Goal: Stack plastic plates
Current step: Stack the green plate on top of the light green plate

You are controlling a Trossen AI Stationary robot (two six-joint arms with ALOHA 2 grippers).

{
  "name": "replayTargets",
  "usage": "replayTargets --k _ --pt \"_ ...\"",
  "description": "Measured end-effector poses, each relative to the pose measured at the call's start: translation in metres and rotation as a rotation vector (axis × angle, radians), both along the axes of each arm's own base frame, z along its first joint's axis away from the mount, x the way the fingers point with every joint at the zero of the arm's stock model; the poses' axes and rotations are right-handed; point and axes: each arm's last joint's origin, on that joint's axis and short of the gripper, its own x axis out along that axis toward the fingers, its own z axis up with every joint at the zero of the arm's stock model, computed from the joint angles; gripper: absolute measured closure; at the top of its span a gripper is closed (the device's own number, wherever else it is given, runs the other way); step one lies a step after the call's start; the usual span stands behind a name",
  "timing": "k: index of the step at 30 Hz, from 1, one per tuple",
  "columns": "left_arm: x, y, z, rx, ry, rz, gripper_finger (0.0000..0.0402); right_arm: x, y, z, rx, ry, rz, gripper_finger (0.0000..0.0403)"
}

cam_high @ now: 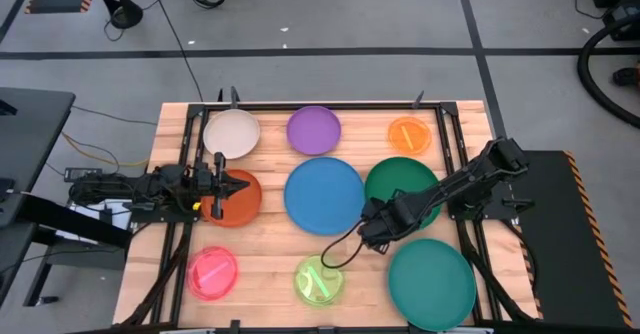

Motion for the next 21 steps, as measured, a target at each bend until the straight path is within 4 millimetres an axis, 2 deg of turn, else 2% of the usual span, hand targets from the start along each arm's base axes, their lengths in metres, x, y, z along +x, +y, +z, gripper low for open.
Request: replayTargets --k 9,16,21 --pt "0.0 0.0 0.0 0.0 0.0 0.0 0.039 0.007 0.004 -0.04 0.013 0.147 0.05 0.0184" --pt "0.0 0.0 0.0 0.0 0.0 0.0 0.039 0.01 -0.007 -0.045 -0.009 0.2 0.056 0.0185" --pt "0.0 0.0 0.0 0.0 0.0 0.0 0.039 0.012 -0.014 -0.045 -0.011 0.207 0.058 0.0202"
